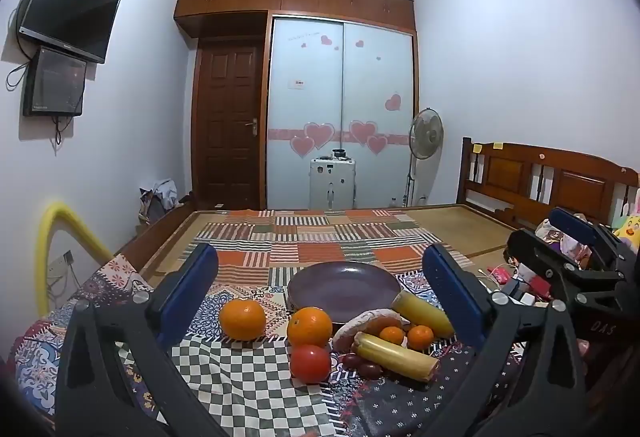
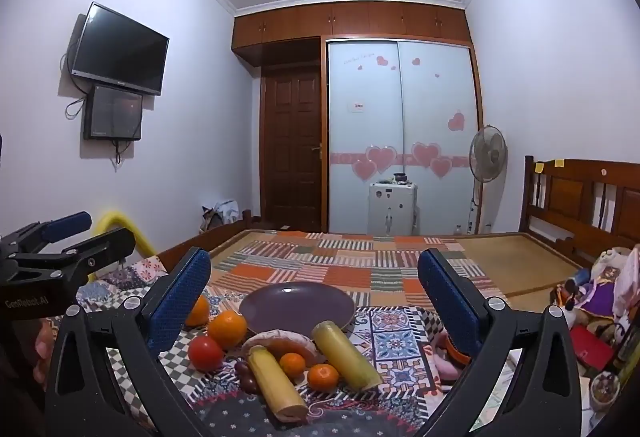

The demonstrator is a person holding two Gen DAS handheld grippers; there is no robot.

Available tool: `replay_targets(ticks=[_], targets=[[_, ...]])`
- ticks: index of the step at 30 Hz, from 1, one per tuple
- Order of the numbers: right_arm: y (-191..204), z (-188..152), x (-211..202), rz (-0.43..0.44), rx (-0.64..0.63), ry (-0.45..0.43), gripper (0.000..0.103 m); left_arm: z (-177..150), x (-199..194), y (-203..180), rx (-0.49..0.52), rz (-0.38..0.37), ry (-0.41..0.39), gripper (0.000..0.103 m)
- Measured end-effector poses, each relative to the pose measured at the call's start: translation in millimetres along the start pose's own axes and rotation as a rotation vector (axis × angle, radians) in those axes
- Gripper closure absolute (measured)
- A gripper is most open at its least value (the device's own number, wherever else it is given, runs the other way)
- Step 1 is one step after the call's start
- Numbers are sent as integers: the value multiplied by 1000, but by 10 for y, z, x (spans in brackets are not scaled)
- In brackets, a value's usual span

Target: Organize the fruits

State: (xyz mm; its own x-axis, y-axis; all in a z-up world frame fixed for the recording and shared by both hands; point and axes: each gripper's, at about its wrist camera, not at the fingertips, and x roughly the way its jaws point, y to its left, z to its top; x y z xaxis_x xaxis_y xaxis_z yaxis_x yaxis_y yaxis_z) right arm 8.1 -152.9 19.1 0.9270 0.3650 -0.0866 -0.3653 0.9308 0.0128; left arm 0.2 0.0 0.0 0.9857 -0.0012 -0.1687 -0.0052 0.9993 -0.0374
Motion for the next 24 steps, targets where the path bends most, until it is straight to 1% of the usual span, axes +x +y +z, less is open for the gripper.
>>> replay_targets(ticks=[10,11,12,16,17,24], targets=[[8,20,-28,-1,1,6,0,23,10,-38,-7,-5,5,0],[8,22,-32,-2,1,6,0,-4,-17,-40,-6,-8,4,0],[11,49,-53,-1,2,6,0,46,-64,-14,-13,-7,7,0],[18,66,-65,-1,4,2,0,82,-104,-18,-5,-5,3,0],[23,79,-74,-1,2,2,0,12,-47,-18,-4,-8,1,0],[27,112,-126,4,10,-7,0,20,-87,-23,-9,-13,-2,0]])
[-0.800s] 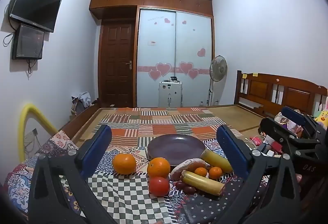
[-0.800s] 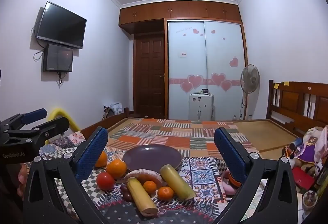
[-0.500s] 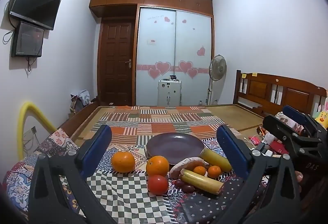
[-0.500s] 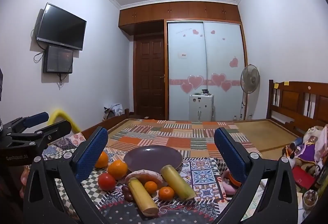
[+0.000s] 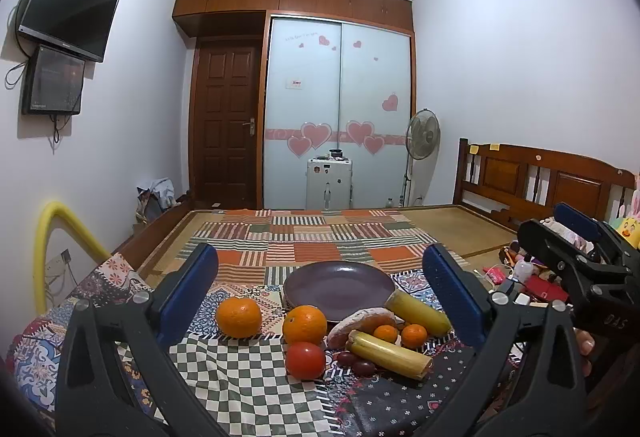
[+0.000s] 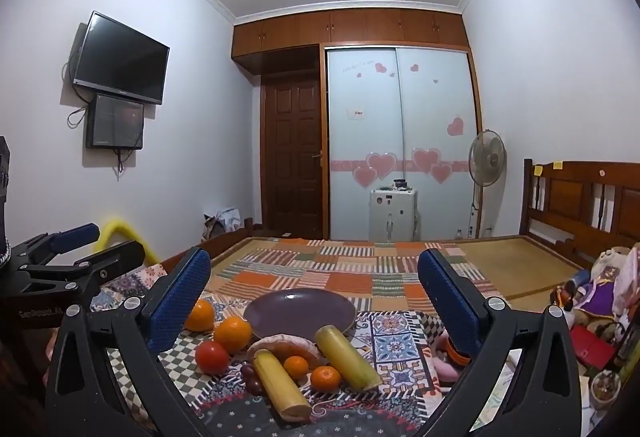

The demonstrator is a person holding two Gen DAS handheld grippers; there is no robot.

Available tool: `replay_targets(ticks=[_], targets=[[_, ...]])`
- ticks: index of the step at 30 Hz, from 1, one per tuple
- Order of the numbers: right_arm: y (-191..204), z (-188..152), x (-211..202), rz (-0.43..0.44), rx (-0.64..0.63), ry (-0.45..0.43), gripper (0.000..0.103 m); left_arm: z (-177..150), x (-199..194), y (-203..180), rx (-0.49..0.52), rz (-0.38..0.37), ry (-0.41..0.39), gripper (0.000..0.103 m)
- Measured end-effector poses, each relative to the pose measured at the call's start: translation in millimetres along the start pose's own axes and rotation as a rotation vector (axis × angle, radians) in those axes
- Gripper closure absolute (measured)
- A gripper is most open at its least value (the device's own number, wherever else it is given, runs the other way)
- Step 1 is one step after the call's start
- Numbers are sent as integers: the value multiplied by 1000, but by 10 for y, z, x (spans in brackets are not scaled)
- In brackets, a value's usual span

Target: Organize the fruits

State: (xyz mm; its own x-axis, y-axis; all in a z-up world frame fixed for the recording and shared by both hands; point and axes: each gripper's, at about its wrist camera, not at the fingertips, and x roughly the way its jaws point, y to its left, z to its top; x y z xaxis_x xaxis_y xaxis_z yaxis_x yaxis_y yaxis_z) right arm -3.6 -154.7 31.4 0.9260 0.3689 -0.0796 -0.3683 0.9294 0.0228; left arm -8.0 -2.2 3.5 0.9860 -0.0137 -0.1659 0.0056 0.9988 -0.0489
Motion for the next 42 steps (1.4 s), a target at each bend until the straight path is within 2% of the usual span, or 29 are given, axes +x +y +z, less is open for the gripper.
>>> replay_targets(ticks=[42], targets=[[25,-65,-3,7,7,0,0,-1,-54,-19,7,8,-9,0]])
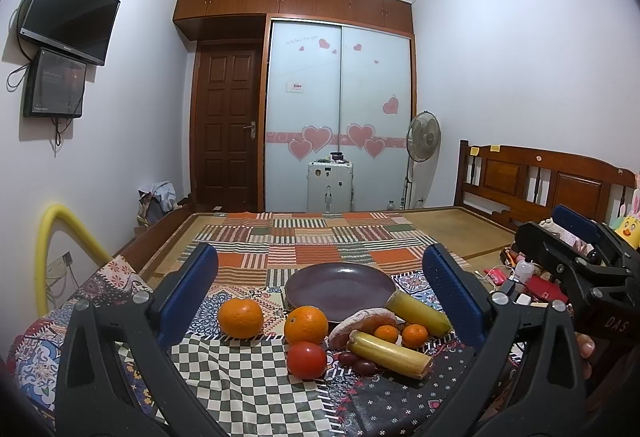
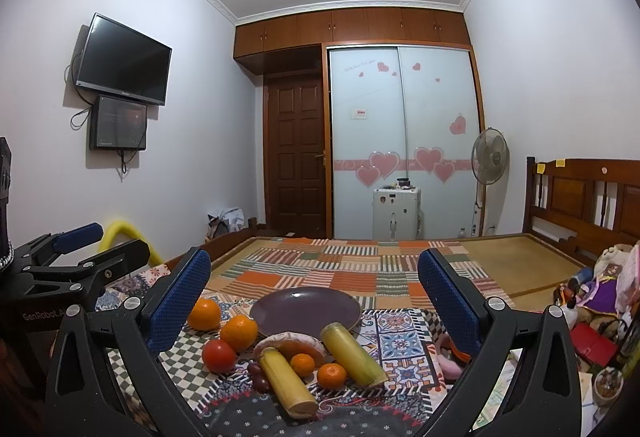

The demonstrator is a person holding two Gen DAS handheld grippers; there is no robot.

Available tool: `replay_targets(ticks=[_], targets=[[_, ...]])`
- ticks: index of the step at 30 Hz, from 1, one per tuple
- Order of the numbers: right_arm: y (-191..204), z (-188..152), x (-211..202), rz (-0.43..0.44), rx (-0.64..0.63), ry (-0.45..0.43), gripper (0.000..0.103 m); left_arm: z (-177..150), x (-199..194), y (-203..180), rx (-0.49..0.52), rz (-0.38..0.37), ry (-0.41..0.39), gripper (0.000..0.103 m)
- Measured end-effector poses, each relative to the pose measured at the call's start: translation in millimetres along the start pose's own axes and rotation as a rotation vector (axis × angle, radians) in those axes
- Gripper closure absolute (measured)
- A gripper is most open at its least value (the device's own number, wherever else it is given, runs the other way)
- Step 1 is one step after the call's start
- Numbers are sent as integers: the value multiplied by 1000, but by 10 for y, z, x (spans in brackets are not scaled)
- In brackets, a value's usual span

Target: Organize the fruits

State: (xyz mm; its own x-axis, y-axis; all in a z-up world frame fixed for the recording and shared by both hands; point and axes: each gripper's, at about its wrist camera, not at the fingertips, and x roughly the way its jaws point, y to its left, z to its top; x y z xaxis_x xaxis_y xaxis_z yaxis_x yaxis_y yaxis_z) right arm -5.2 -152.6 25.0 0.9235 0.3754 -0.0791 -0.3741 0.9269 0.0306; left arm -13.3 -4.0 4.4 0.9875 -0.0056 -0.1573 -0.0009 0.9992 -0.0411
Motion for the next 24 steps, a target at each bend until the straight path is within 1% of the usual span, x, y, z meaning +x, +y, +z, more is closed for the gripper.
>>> replay_targets(ticks=[24], targets=[[13,-11,21,1,5,5,0,-11,36,-9,0,-5,3,0]])
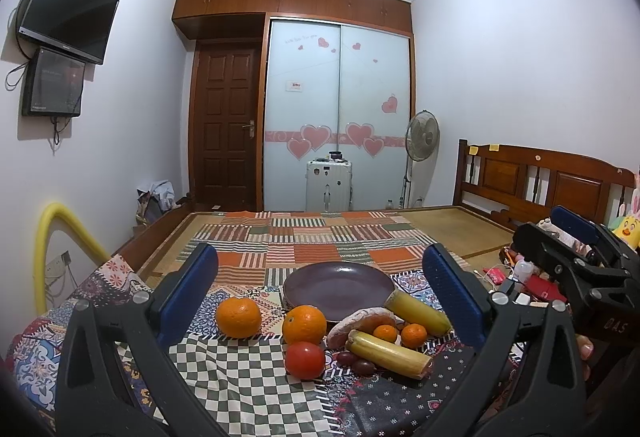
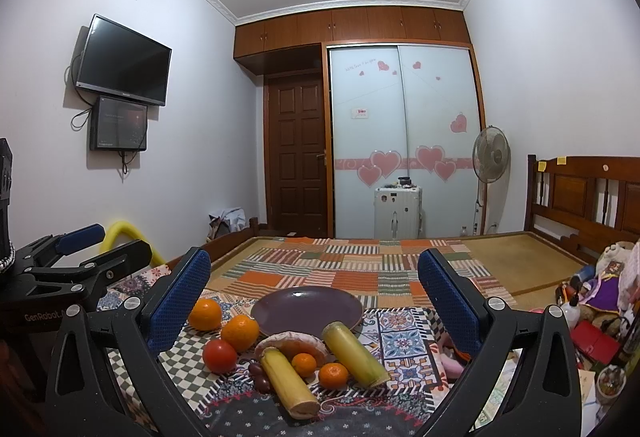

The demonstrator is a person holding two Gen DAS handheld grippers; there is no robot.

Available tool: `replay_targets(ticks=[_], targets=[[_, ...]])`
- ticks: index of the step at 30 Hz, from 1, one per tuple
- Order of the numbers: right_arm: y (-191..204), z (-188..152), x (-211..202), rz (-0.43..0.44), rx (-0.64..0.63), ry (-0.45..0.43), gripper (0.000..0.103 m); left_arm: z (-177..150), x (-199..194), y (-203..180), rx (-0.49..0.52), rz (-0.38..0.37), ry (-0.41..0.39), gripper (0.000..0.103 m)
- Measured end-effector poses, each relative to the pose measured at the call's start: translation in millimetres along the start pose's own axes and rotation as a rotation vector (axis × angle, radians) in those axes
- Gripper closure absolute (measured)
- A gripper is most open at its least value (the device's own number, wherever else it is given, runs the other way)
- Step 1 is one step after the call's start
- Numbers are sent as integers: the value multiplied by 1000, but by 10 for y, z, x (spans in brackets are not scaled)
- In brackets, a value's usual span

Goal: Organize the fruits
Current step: 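Move left tool to the large orange while right tool approaches a yellow corn cob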

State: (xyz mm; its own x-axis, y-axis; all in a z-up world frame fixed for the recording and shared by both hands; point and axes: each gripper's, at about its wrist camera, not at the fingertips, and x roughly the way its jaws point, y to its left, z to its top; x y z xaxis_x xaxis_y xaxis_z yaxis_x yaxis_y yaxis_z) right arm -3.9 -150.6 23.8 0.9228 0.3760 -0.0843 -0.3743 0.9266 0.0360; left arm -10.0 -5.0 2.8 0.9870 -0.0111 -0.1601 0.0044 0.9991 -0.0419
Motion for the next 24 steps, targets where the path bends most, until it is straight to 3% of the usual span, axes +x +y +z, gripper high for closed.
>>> replay_targets(ticks=[6,10,14,24], targets=[[-44,-84,102,-9,4,22,0,-49,94,30,-9,0,22,1],[-120,-205,246,-35,-16,73,2,-113,241,82,1,12,73,14],[-189,-323,392,-27,-35,146,17,-213,421,151,2,27,136,17],[-402,-565,660,-5,-49,293,33,-526,830,330,-16,19,306,28]])
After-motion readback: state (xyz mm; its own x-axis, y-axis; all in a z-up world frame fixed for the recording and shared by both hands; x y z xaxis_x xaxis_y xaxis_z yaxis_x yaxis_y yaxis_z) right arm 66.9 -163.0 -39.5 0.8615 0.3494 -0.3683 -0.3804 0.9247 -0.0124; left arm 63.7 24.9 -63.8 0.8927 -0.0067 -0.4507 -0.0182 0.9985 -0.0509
